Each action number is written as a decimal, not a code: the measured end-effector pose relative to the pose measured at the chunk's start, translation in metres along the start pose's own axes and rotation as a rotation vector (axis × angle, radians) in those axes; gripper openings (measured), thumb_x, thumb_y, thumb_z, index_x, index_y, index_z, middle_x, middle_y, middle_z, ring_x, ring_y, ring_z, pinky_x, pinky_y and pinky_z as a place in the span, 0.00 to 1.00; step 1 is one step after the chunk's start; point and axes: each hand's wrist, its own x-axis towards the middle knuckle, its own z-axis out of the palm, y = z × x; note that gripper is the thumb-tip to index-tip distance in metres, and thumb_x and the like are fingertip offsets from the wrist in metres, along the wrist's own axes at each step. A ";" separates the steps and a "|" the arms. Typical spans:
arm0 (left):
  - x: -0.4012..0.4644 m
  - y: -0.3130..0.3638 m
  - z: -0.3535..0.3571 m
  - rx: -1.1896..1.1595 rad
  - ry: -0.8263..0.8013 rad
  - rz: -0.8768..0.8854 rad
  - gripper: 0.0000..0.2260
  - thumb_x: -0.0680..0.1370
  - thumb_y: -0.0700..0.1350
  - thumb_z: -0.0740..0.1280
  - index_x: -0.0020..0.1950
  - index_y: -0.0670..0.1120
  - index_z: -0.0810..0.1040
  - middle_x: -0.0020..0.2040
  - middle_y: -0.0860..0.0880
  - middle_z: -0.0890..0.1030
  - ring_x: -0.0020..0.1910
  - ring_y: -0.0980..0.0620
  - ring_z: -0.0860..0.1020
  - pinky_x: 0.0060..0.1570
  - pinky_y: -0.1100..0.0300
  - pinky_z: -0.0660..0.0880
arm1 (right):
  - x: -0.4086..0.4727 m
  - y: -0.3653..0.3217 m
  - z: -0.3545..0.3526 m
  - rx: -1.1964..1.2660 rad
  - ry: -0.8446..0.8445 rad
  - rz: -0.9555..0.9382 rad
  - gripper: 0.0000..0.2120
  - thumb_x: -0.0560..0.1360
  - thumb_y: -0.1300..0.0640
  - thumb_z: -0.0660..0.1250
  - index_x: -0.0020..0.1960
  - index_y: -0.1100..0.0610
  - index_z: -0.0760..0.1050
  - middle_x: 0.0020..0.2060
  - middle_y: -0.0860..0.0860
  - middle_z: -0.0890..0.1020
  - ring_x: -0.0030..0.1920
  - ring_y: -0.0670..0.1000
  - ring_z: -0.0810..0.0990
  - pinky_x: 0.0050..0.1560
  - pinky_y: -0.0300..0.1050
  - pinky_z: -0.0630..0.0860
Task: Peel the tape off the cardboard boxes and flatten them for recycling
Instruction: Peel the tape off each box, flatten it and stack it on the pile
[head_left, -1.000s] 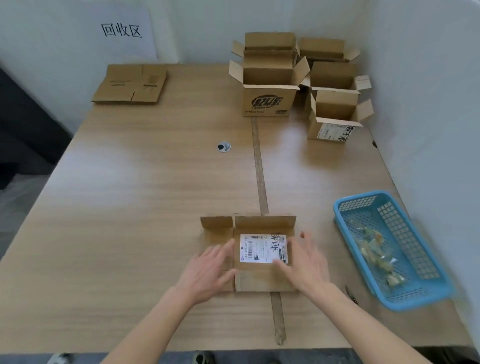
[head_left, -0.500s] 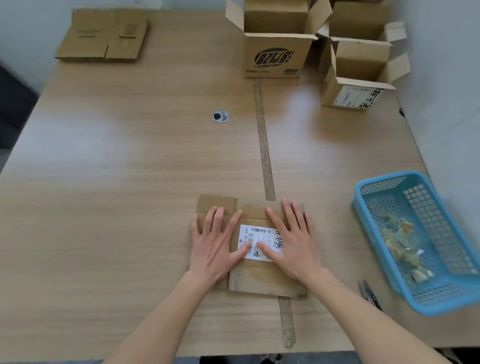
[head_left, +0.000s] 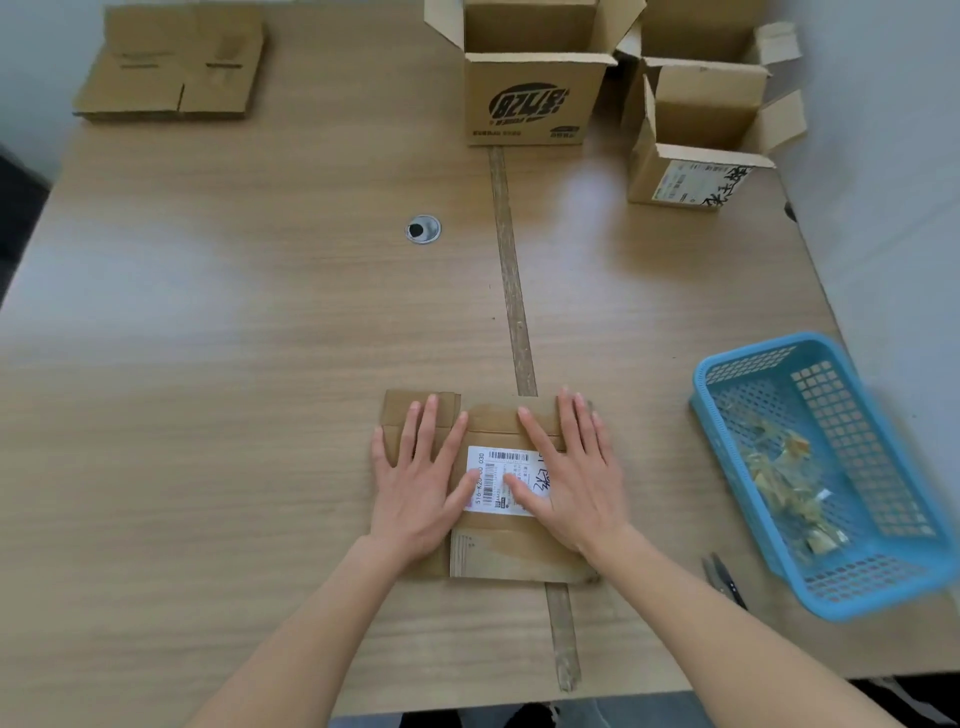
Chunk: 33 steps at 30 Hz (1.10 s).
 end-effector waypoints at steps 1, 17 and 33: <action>-0.004 0.000 -0.004 -0.037 -0.006 -0.055 0.32 0.80 0.71 0.48 0.82 0.63 0.47 0.83 0.47 0.36 0.81 0.47 0.35 0.77 0.36 0.44 | -0.004 -0.005 -0.003 0.012 -0.008 0.067 0.37 0.77 0.27 0.50 0.82 0.41 0.50 0.82 0.60 0.44 0.82 0.59 0.43 0.80 0.60 0.50; -0.067 0.023 -0.043 -0.390 -0.075 -0.528 0.51 0.59 0.66 0.81 0.77 0.70 0.59 0.61 0.46 0.63 0.65 0.45 0.63 0.65 0.51 0.70 | -0.057 -0.023 -0.048 0.672 -0.131 0.462 0.36 0.68 0.55 0.79 0.70 0.38 0.70 0.71 0.47 0.55 0.73 0.54 0.62 0.72 0.50 0.66; -0.100 -0.099 -0.323 -0.295 0.447 -0.473 0.50 0.62 0.66 0.80 0.79 0.62 0.61 0.64 0.43 0.65 0.65 0.44 0.67 0.62 0.53 0.71 | 0.073 -0.219 -0.284 0.512 0.111 0.007 0.37 0.69 0.48 0.80 0.74 0.43 0.67 0.76 0.51 0.54 0.78 0.54 0.56 0.70 0.53 0.69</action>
